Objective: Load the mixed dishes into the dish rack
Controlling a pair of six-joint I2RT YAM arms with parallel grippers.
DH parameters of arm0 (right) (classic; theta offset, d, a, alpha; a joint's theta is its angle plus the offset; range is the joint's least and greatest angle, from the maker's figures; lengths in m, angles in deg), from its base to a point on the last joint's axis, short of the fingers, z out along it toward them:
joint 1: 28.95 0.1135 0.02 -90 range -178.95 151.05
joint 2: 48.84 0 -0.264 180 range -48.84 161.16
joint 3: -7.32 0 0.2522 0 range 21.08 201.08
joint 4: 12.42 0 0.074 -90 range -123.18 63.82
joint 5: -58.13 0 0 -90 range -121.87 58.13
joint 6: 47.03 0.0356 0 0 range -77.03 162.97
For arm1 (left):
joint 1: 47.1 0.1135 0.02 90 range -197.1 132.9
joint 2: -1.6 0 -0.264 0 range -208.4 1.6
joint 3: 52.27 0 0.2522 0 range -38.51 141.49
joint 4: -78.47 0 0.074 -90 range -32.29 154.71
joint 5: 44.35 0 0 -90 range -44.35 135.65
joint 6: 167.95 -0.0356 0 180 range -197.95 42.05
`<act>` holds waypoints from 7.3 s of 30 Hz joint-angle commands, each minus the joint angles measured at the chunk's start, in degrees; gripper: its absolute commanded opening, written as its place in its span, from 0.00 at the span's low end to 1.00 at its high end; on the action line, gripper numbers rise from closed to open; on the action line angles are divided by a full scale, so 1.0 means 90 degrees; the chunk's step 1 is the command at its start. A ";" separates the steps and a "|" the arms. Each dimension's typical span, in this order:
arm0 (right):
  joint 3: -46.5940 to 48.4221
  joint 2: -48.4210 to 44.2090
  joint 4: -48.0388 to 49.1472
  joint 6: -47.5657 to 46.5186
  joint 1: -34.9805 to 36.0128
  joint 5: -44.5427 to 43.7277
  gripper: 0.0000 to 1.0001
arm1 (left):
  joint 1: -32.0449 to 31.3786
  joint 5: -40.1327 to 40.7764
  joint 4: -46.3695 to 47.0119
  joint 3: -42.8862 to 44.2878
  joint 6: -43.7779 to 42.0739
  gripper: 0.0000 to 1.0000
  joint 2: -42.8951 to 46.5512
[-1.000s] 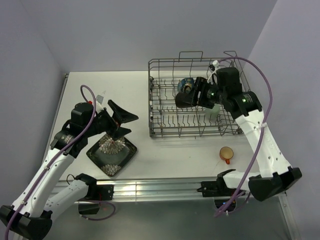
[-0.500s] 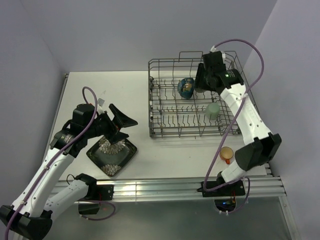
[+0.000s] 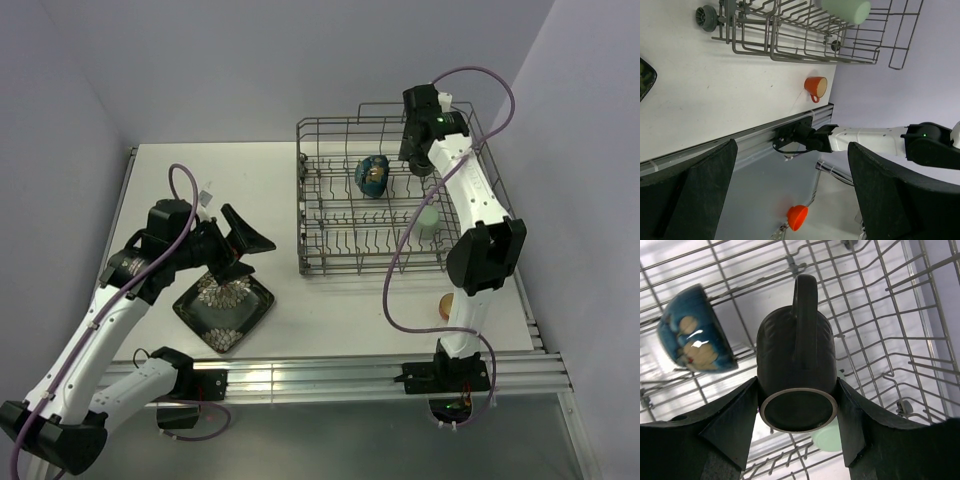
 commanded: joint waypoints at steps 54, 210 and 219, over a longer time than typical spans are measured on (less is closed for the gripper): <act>0.0519 0.1033 0.0267 -0.0291 -0.0756 0.1352 0.80 | -0.1516 0.0992 -0.0761 0.2093 -0.0972 0.95 -0.1533; -0.6727 -0.5960 0.7152 0.4700 0.1041 0.8441 0.00 | -0.1497 -0.1850 0.5401 0.0288 0.5121 0.99 -0.1387; -0.6659 -0.5823 0.7152 0.4524 0.1577 0.8217 0.00 | -0.1555 -0.1830 0.5567 0.0160 0.5189 0.99 -0.1484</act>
